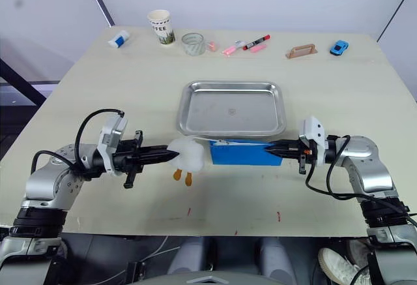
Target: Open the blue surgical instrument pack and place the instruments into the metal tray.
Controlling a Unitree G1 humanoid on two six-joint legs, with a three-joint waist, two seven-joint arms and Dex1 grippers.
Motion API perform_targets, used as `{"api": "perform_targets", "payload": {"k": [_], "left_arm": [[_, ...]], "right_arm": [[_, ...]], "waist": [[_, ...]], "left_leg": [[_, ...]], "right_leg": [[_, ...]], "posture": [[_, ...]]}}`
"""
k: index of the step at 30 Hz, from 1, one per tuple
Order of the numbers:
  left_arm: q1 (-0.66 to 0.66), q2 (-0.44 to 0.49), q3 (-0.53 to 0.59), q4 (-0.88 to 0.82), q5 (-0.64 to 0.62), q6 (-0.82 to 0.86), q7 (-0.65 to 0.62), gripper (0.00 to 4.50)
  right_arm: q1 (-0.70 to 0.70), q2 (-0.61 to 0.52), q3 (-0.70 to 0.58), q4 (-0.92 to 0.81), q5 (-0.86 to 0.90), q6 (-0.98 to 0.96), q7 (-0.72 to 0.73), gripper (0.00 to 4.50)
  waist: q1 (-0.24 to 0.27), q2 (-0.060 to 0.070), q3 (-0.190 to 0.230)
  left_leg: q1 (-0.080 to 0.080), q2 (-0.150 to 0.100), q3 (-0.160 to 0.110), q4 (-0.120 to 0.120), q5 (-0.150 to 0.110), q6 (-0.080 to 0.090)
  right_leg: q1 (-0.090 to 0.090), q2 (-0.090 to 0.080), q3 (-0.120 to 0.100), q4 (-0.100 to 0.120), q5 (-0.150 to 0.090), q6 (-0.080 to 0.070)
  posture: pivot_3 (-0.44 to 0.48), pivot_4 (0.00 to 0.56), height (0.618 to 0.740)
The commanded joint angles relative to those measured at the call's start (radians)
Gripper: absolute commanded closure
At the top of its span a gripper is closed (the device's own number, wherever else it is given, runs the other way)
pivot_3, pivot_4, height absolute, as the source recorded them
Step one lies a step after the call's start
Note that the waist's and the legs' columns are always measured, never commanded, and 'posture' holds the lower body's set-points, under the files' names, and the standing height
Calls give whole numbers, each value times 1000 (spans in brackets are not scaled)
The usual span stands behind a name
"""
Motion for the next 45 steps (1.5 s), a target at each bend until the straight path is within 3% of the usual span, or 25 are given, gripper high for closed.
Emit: {"api": "perform_targets", "payload": {"k": [1,14,32,37,45], "left_arm": [[17,31,51,23,12,-32,-17,4417],[28,47,49,115,74,-93,-45,4417],[64,72,20,174,180,-170,-76,4417],[51,78,31,163,163,-149,-92,4417],[19,90,5,207,194,-182,-129,4417]], "right_arm": [[16,-22,-57,-43,51,18,3,4500],[33,-23,-93,-106,173,128,16,4500],[22,-3,-213,-208,431,397,-74,4500],[33,-15,-191,-215,374,367,-61,4500],[67,-52,-46,-188,111,142,-1,4500]], "waist": [[-1,0,0],[0,0,0],[0,0,0],[0,0,0],[-1,0,0]], "left_leg": [[0,0,0,0,0,0],[0,0,0,0,0,0],[0,0,0,0,0,0],[0,0,0,0,0,0],[-1,0,0,0,0,0]], "right_leg": [[0,0,0,0,0,0],[0,0,0,0,0,0],[0,0,0,0,0,0],[0,0,0,0,0,0],[-1,0,0,0,0,0]], "posture": [[0,150,740],[0,150,740],[0,150,740],[0,150,740],[0,150,740]]}}
